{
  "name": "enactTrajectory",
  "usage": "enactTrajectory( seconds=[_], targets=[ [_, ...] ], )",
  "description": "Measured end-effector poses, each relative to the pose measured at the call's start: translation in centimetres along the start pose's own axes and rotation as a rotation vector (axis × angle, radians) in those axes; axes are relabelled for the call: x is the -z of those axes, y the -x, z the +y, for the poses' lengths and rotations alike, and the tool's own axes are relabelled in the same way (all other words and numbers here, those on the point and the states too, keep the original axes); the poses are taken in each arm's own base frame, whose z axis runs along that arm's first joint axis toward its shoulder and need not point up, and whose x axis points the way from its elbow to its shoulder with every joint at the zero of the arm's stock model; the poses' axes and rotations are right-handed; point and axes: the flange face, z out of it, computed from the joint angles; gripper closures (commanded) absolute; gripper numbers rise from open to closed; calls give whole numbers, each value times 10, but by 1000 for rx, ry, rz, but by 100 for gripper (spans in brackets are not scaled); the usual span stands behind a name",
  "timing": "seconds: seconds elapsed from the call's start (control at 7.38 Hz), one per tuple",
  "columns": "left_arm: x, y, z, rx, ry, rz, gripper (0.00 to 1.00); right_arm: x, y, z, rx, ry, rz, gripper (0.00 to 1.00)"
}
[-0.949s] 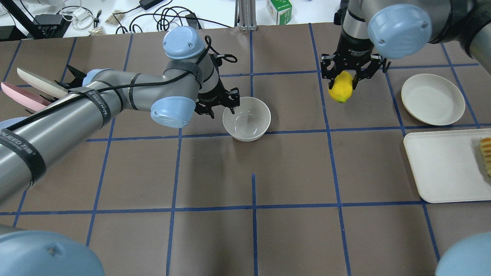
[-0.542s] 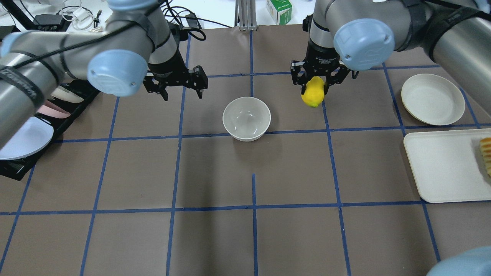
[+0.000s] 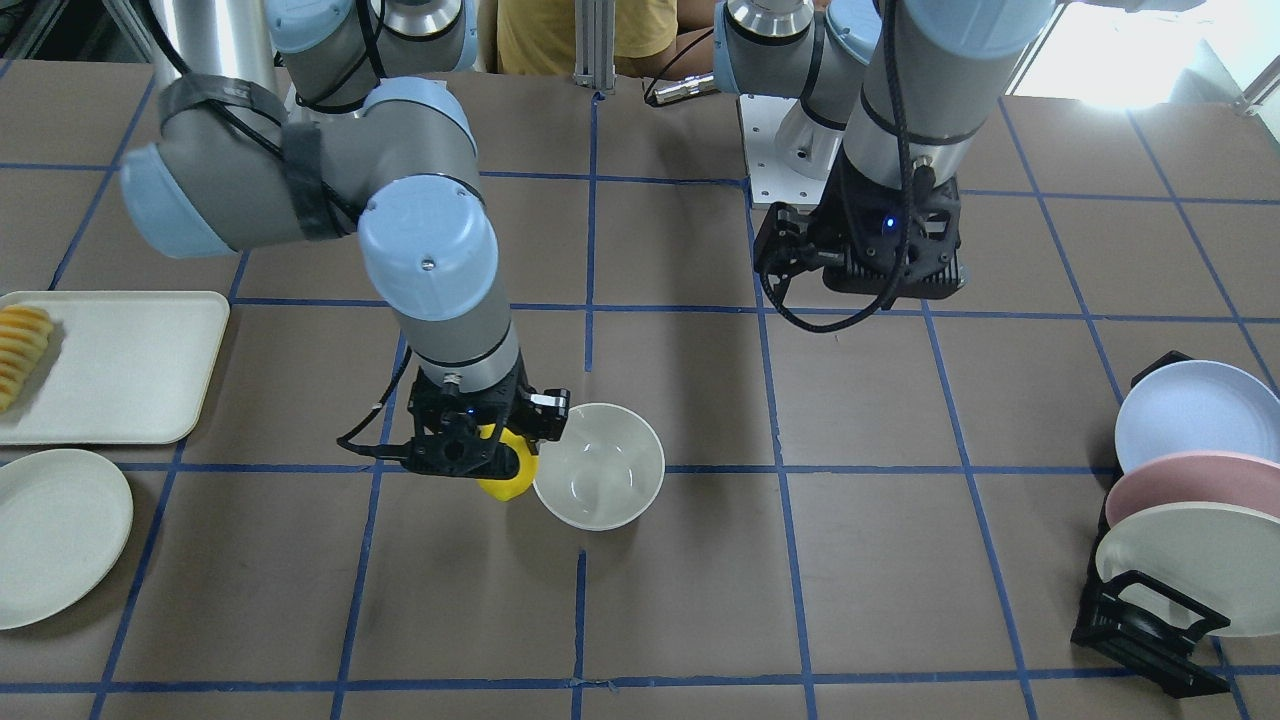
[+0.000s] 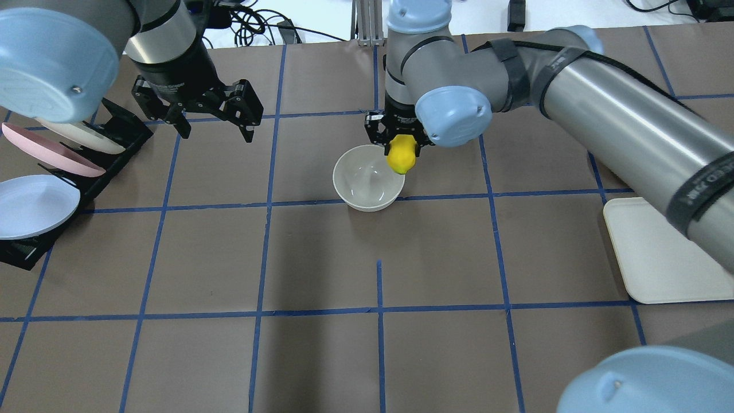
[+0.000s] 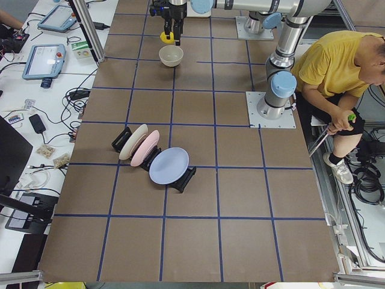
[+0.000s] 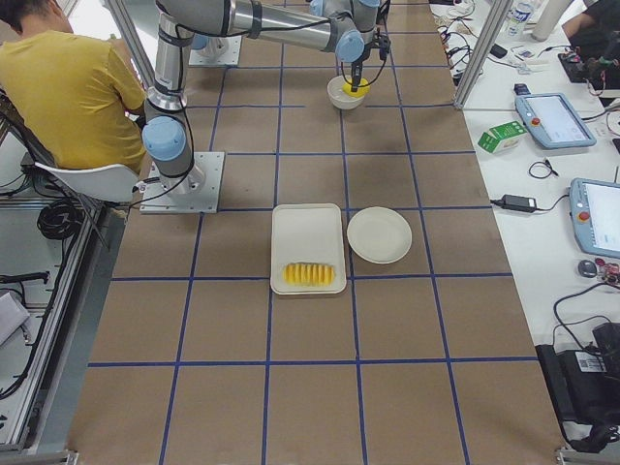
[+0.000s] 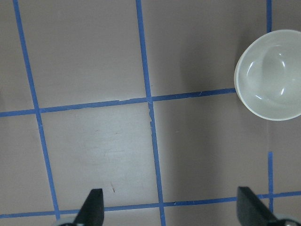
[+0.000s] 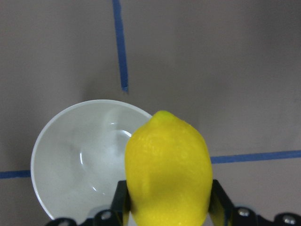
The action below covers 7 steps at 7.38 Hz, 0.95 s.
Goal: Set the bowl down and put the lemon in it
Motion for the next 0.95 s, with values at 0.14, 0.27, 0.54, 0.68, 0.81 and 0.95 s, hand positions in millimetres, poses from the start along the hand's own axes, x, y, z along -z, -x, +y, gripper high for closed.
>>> enactTrajectory(
  seconds=[0.14,0.27,0.54,0.68,0.81,0.95],
  targets=[
    [4,8,4,4,-5,2,0,-17,22,6,-13,-11,-7,100],
    [7,21,5,26,-7,11,0,-32,35,10,-32,-16,-14,100],
    [10,37,6,65,-4,53,0,-51,43,16,-49,1,-15,100],
    [11,38,10,73,3,60,0,-58,42,18,-46,12,-10,93],
    [15,40,14,76,1,62,0,-64,41,19,-42,19,-6,75],
    [20,41,15,77,-6,62,0,-70,41,19,-40,25,-3,62]
  ],
)
